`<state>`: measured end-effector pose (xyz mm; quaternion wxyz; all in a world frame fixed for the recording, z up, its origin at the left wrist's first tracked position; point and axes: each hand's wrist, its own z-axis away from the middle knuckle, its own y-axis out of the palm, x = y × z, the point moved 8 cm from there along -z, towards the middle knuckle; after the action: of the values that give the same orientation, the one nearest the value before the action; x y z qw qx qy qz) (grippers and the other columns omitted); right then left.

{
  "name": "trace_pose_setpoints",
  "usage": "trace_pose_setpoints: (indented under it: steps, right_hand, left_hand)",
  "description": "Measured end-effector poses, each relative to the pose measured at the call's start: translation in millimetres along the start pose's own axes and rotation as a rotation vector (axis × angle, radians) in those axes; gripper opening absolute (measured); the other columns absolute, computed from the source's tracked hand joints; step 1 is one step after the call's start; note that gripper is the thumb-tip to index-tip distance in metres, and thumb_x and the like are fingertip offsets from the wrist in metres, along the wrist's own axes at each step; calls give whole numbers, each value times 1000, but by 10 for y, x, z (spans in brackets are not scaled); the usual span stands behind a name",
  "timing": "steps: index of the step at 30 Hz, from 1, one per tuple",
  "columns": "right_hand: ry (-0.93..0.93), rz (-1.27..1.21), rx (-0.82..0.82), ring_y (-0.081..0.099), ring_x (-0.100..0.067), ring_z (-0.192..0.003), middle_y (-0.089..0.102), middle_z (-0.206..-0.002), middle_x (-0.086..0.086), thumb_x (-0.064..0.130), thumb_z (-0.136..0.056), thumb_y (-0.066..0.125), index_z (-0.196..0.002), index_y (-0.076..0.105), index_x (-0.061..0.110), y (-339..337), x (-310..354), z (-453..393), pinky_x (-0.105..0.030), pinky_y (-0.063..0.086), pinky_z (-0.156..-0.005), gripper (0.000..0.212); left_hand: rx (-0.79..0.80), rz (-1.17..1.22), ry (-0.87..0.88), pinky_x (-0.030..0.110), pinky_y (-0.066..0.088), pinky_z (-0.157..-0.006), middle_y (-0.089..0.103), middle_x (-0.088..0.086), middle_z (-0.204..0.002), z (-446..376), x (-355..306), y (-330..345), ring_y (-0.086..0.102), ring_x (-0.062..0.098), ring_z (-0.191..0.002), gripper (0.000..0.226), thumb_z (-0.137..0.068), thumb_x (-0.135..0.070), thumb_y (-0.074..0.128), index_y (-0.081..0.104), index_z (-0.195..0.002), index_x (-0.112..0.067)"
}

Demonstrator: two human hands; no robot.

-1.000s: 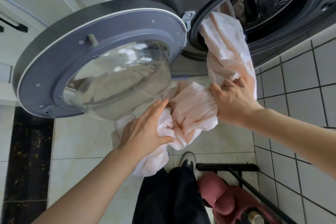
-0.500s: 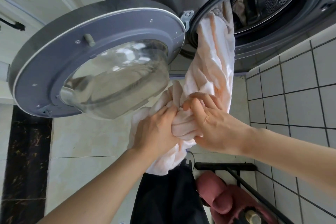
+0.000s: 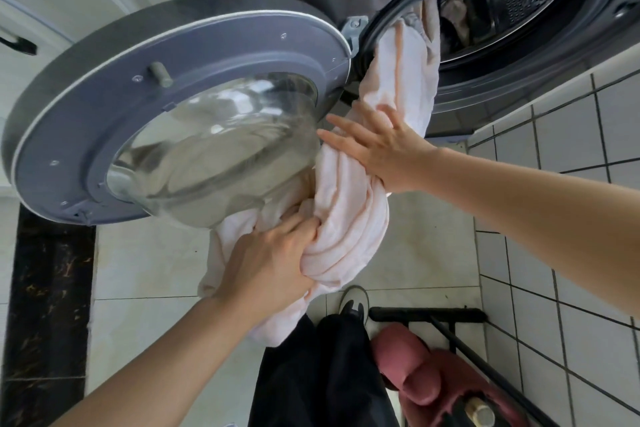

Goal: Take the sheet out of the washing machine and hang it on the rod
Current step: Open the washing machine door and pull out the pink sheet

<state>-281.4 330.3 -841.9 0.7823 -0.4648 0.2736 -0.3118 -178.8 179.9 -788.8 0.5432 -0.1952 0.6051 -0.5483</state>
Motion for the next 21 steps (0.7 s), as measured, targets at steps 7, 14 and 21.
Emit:
trace_pose_setpoints:
  steps: [7, 14, 21]
  right_hand:
    - [-93, -50, 282, 25, -26, -138, 44, -140, 6, 49, -77, 60, -143, 21, 30, 361, 142, -118, -57, 15, -105, 78]
    - [178, -38, 196, 55, -20, -105, 65, -102, 7, 29, -82, 48, -114, 55, 38, 312, -347, -14, -46, 27, -92, 34]
    - [248, 82, 139, 57, -23, -98, 68, -91, 5, 16, -75, 57, -113, 53, 19, 201, -578, 215, -46, 30, -91, 39]
  left_hand:
    - [-142, 50, 0, 29, 40, -41, 46, -13, -69, 2, -48, -196, 47, 17, -49, 52, -55, -15, 75, 29, -76, -31]
    - [11, 117, -189, 33, 49, -59, 60, -15, -100, 26, 149, -71, 63, 19, -79, 58, -65, -43, 78, 42, -111, -39]
    - [186, 53, -312, 33, 51, -74, 36, -25, -146, 183, 286, 128, 62, 16, -98, 95, -77, -53, 67, -4, -139, -56]
